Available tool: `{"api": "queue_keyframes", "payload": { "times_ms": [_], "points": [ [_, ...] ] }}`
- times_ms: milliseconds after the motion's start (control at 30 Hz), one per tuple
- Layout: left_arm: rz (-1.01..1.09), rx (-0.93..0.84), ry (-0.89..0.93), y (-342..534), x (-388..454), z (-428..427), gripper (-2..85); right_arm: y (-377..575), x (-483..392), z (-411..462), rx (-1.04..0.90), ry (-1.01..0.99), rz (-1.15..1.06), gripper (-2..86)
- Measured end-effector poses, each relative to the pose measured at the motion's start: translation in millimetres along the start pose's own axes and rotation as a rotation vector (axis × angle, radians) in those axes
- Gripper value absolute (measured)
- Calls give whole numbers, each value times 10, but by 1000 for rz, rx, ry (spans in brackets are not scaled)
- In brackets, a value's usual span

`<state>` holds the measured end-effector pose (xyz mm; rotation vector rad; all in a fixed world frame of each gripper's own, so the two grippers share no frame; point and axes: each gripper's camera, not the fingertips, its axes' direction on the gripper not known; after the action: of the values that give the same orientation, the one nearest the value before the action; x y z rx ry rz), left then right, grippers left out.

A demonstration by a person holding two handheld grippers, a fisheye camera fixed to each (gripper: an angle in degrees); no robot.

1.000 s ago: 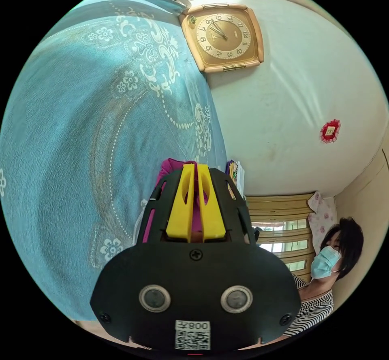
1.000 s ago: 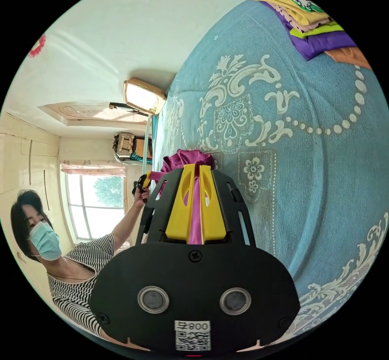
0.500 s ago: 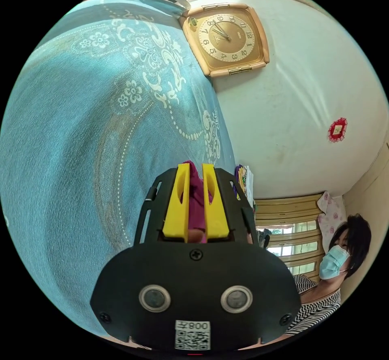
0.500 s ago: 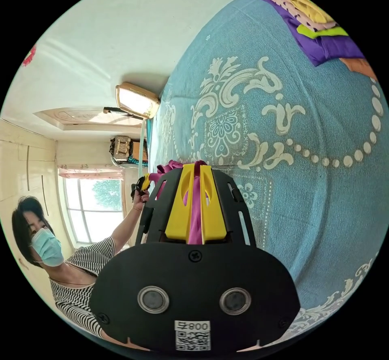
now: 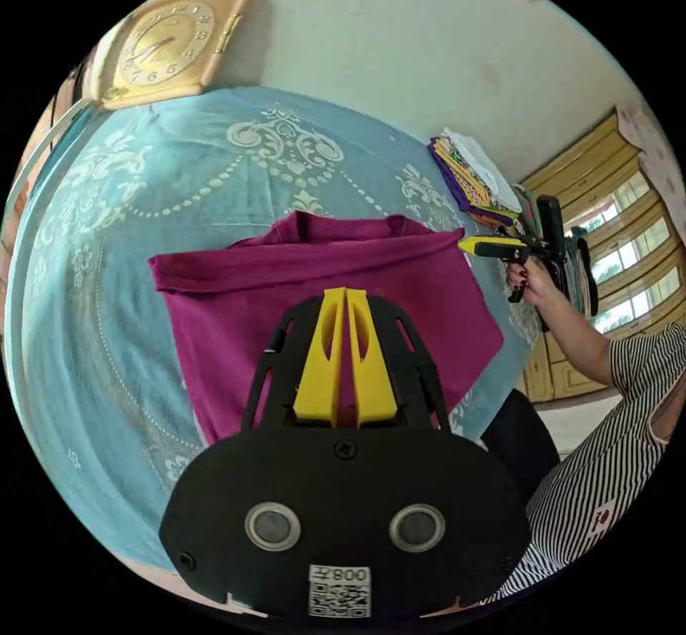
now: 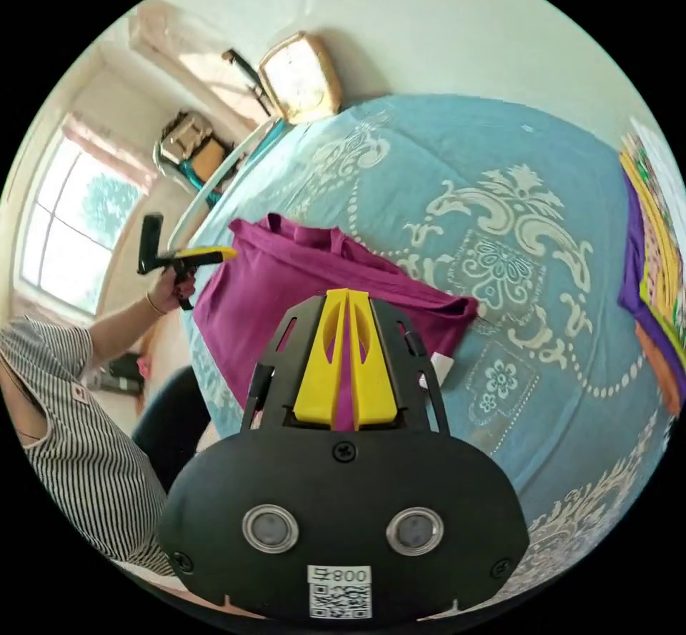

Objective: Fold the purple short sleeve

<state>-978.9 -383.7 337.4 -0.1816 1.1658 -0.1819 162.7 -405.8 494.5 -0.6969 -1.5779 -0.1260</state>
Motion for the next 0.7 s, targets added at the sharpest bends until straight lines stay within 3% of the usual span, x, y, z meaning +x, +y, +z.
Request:
{"api": "queue_keyframes", "payload": {
  "times_ms": [133,300,567,700],
  "points": [
    [82,-65,-99,-282,351,515,2,-271,-579,653,-127,146,-189,0],
    [135,-149,-198,-421,544,981,1,-330,-844,1134,-200,251,-250,0],
    [163,-18,-414,-653,779,1272,1,-400,-1104,1458,-110,533,-326,0],
    [210,70,-345,-618,968,1277,1,-517,-1044,1463,-55,516,-258,0]
  ]
}}
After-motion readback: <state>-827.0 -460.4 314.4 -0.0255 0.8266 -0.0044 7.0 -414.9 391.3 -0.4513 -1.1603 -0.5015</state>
